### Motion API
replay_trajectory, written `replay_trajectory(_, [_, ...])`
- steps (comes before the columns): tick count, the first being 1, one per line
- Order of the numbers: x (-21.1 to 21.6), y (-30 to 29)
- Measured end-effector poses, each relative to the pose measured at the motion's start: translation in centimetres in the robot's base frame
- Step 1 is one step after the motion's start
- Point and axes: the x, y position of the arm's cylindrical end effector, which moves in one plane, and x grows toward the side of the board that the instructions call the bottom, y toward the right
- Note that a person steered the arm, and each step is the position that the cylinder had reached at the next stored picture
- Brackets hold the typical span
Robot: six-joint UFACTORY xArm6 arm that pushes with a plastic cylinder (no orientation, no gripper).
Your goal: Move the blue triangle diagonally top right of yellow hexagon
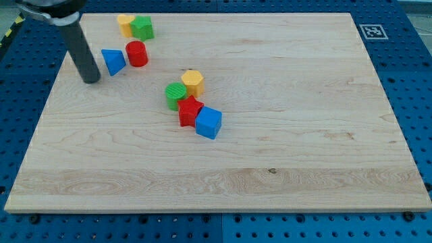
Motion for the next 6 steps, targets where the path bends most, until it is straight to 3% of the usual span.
replay_trajectory(2, [-1.9, -0.6])
replay_trajectory(4, [-7.5, -1.2])
replay_trajectory(6, [-6.7, 3.6])
